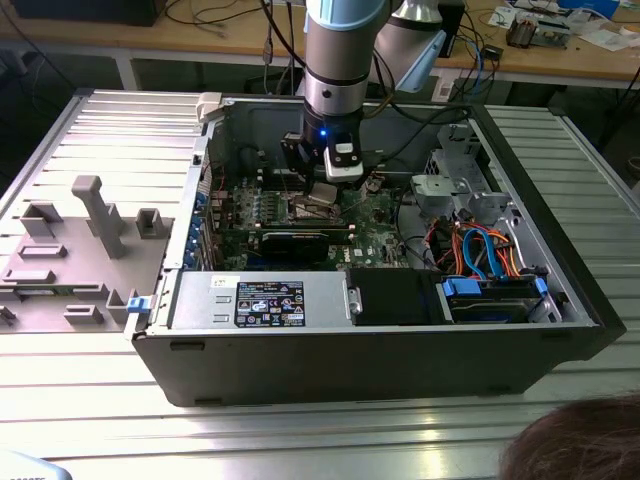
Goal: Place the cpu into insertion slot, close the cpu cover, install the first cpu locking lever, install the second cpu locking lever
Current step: 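Place the cpu into insertion slot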
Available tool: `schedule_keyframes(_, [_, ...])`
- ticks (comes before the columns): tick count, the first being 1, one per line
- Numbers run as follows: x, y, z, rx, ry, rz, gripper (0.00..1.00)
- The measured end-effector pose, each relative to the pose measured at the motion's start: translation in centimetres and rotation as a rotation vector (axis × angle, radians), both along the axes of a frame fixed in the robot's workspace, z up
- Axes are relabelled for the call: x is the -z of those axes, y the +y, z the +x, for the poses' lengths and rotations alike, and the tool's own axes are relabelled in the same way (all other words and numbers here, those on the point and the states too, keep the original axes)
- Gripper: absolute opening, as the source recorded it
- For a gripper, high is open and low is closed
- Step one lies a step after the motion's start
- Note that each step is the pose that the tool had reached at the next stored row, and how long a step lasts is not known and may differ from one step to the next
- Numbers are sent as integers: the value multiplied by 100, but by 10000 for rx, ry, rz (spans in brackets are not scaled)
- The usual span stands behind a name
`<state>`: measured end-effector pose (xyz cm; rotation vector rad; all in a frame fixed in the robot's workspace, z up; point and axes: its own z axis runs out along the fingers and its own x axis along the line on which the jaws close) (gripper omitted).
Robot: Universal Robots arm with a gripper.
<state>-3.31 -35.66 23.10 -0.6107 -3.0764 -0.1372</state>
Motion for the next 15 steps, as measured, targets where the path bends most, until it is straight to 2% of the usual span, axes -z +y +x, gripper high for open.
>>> schedule_keyframes(15, [0,0,0,405,0,0,55])
